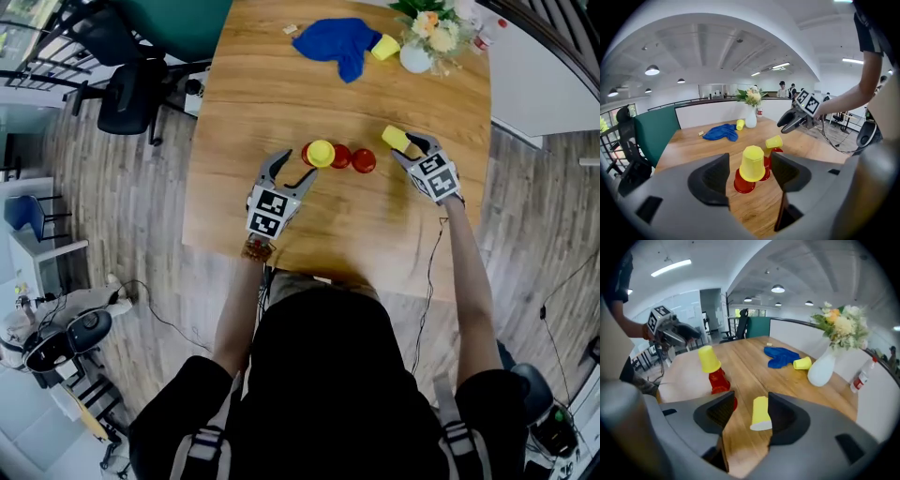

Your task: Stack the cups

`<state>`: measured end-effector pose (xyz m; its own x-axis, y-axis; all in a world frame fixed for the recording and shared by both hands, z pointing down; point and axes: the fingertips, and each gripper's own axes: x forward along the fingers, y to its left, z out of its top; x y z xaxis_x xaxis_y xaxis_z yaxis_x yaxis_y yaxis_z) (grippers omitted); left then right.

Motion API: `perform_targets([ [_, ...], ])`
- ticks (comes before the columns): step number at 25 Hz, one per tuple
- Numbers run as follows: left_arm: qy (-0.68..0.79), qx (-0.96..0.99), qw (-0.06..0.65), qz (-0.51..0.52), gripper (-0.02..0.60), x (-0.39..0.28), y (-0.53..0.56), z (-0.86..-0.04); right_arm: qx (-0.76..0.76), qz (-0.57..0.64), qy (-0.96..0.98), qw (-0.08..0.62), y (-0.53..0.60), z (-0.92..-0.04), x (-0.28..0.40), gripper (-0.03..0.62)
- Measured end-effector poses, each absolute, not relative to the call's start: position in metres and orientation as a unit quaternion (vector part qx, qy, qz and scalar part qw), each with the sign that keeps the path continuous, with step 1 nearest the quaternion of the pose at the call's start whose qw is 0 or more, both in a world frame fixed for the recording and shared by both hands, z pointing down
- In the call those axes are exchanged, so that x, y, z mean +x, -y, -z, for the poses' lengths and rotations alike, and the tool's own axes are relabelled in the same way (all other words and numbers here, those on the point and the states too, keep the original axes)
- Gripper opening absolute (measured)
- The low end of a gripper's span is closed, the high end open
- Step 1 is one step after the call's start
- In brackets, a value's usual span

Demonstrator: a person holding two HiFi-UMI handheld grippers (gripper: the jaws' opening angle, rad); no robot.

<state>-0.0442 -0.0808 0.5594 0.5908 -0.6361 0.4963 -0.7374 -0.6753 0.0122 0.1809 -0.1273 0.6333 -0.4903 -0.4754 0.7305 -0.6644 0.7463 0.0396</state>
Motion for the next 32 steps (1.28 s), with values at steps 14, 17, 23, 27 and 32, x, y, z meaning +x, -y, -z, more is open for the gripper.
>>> perform_targets([
  [14,0.411,0.872,0.157,-0.213,0.285,-0.070,0.018,-0.575,0.235,-0.171,0.756,0.587,0.156,-0.729,0.168,0.281],
  [17,0.408,0.875,0.161,-0.204,0.285,-0.066,0.022,-0.576,0.220,-0.197,0.756,0.584,0.152,-0.740,0.161,0.275],
  [23,0.404,0.879,0.166,-0.193,0.285,-0.061,0.017,-0.574,0.235,-0.139,0.725,0.633,0.165,-0.743,0.176,0.246],
  [27,0.401,0.880,0.166,-0.194,0.285,-0.067,0.014,-0.574,0.255,-0.099,0.758,0.592,0.177,-0.716,0.158,0.227],
  [32,0.391,0.885,0.163,-0.194,0.285,-0.059,0.014,-0.575,0.288,-0.102,0.810,0.500,0.174,-0.671,0.140,0.219],
])
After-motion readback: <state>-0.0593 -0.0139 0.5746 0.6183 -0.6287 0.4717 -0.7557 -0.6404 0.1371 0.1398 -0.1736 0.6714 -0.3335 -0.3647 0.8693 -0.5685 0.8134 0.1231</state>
